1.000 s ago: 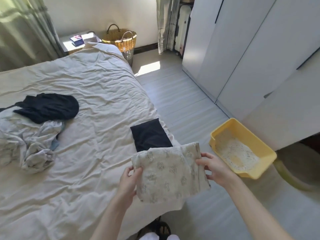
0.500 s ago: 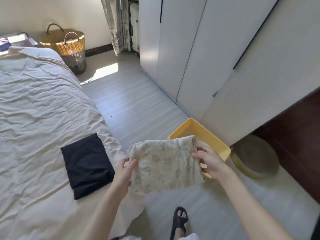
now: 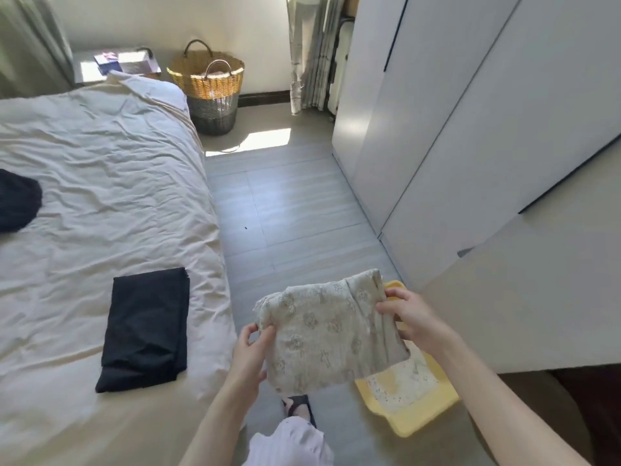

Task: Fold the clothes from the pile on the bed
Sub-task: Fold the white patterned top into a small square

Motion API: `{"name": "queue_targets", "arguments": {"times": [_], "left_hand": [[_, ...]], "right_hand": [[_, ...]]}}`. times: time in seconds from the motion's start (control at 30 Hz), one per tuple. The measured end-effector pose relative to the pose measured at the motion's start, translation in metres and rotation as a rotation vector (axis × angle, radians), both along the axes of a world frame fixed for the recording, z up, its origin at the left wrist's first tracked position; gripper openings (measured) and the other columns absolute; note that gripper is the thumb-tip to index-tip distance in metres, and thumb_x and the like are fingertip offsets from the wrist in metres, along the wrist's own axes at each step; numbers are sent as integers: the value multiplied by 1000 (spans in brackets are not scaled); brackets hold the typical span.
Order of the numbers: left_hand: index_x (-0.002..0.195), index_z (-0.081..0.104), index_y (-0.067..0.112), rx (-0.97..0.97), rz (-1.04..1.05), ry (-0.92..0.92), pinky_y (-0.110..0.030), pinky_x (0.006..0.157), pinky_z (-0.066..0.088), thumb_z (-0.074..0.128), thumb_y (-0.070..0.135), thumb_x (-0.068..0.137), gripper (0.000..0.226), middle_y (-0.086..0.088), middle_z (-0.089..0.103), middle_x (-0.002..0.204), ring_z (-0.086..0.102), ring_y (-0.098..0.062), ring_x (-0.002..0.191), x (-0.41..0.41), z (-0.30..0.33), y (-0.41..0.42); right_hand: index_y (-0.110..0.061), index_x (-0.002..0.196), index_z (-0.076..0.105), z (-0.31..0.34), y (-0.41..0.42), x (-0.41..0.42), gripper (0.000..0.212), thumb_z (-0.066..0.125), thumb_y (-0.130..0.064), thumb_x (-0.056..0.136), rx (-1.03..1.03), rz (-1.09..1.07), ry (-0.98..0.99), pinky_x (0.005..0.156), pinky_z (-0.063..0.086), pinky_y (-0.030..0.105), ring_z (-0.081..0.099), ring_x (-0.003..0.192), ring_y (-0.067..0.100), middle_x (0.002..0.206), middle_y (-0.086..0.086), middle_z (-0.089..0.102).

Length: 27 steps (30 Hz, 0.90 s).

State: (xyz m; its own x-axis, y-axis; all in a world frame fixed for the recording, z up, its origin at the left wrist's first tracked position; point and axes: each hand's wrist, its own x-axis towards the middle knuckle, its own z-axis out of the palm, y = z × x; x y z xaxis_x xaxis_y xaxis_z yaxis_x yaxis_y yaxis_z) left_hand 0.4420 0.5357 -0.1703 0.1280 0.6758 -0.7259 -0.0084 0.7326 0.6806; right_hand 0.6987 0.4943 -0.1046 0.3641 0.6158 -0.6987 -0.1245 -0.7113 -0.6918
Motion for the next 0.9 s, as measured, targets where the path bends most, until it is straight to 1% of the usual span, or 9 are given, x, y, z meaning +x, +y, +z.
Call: {"name": "queue_targets", "arguments": {"times": [0.1, 0.23, 0.33, 0.4, 0.5, 0.67, 0.77, 0.9], "left_hand": [[109, 54, 20, 23, 104, -5, -41, 76, 52, 56, 23, 93, 16, -6, 67, 99, 64, -21, 88, 2, -5, 45], [112, 53, 20, 61, 250, 1, -33, 64, 51, 55, 24, 94, 19, -6, 66, 105, 64, -19, 89, 4, -4, 110], [108, 54, 22, 78, 375, 21, -31, 62, 51, 56, 24, 93, 15, -4, 67, 100, 64, -16, 83, -2, 1, 148], [111, 52, 22, 75, 456, 28, -31, 62, 51, 56, 24, 93, 18, -2, 67, 95, 64, -15, 80, -9, 2, 169], [116, 50, 20, 70, 592, -5, -31, 61, 49, 55, 22, 94, 23, -3, 65, 98, 63, -17, 85, -21, -2, 199], [115, 50, 20, 55, 845, -33, -29, 57, 49, 56, 21, 93, 23, -5, 62, 105, 61, -18, 90, -43, -26, 255], [119, 49, 20, 46, 965, -17, -35, 67, 52, 58, 24, 92, 29, -7, 60, 110, 60, -22, 96, -59, -48, 290], [116, 50, 20, 47, 1134, 19, -36, 69, 54, 60, 28, 91, 28, -8, 64, 107, 65, -24, 93, -85, -83, 325]], "right_hand": [[-12, 103, 63, -7, 74, 6, 22, 60, -3, 84, 0, 114, -15, 72, 48, 34, 60, 83, 21, 90, 6, 65], [-12, 103, 63, -13, 174, 2, 20, 60, -4, 85, 25, 249, -42, 74, 46, 35, 59, 85, 24, 92, 9, 64], [-11, 104, 62, -16, 239, -9, 21, 59, -3, 84, 20, 342, -39, 76, 42, 36, 57, 90, 26, 95, 11, 63], [-12, 100, 63, -18, 278, -20, 20, 59, -2, 83, 3, 402, -23, 76, 40, 36, 56, 90, 26, 94, 10, 63], [-15, 92, 63, -22, 342, -43, 17, 61, -2, 81, -13, 525, -33, 74, 40, 35, 55, 90, 25, 92, 9, 63], [-14, 95, 62, -37, 450, -100, 18, 61, -2, 81, -17, 762, -50, 76, 41, 36, 57, 92, 26, 93, 10, 63], [-12, 99, 64, -50, 511, -140, 22, 61, 0, 80, -17, 874, -93, 79, 42, 38, 57, 94, 27, 93, 11, 63], [-13, 97, 65, -76, 577, -205, 22, 60, 1, 80, 22, 1077, -133, 75, 40, 36, 56, 88, 27, 92, 12, 62]]}}
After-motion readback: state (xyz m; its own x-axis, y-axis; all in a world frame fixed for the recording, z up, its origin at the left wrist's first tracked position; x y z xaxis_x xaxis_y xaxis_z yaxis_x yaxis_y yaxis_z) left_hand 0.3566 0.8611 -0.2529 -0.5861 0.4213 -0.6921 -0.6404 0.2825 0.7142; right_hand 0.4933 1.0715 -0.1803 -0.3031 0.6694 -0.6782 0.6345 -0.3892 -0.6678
